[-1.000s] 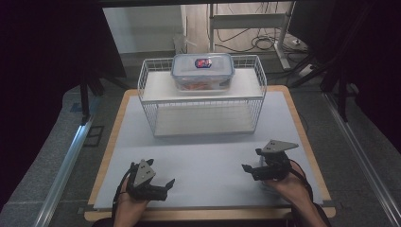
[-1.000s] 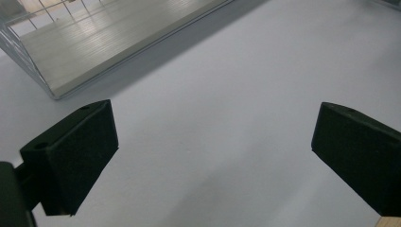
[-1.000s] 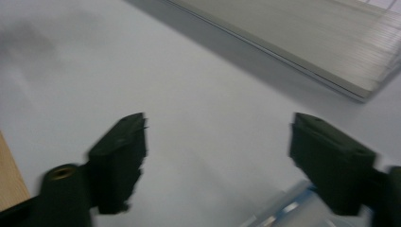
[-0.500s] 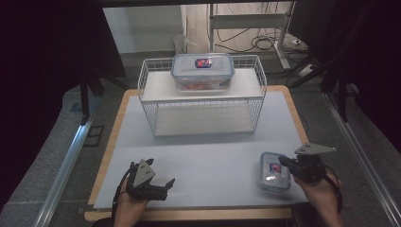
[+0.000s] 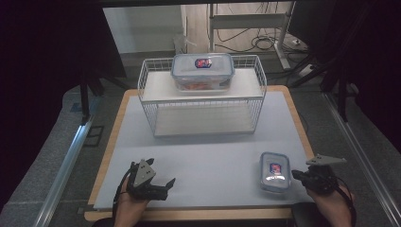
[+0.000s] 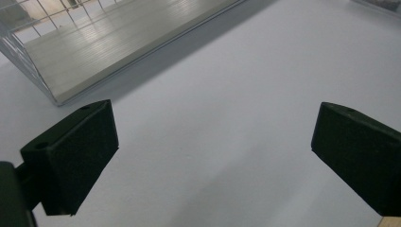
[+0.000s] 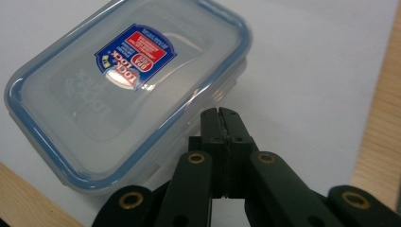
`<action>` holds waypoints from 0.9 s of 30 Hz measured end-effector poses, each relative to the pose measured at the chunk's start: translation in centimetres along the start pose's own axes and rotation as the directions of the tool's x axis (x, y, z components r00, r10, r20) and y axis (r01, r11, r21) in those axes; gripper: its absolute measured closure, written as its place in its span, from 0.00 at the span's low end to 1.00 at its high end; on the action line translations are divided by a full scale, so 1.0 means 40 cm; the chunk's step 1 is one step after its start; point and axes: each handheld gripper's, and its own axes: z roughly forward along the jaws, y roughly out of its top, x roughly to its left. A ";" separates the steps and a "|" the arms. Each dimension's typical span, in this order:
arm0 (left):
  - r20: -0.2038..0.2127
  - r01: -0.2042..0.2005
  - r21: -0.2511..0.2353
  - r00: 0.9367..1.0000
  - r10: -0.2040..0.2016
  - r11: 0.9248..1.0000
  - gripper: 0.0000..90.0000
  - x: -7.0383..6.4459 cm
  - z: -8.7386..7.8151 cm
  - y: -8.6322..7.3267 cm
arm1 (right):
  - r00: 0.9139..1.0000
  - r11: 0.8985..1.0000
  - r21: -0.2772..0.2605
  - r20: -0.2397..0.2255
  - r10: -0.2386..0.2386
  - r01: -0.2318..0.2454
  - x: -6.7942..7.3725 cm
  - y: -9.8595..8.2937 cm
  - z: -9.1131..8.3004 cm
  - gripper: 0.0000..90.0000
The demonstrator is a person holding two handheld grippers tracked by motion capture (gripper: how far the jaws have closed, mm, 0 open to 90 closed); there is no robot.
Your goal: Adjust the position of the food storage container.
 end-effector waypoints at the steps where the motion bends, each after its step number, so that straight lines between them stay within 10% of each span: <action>1: 0.000 0.002 -0.001 1.000 -0.002 1.000 0.02 0.000 0.000 0.000 | 1.000 1.000 0.004 -0.008 0.002 -0.002 0.002 -0.001 0.004 0.99; 16: 0.011 -0.007 0.012 1.000 0.007 1.000 0.02 -0.004 0.005 0.000 | 0.991 0.998 0.033 -0.124 -0.050 0.055 0.077 0.034 0.059 0.99; 27: 0.016 -0.012 0.019 1.000 0.012 1.000 0.02 -0.008 0.009 0.001 | 0.964 0.993 0.039 -0.250 -0.096 0.109 0.155 0.074 0.120 0.99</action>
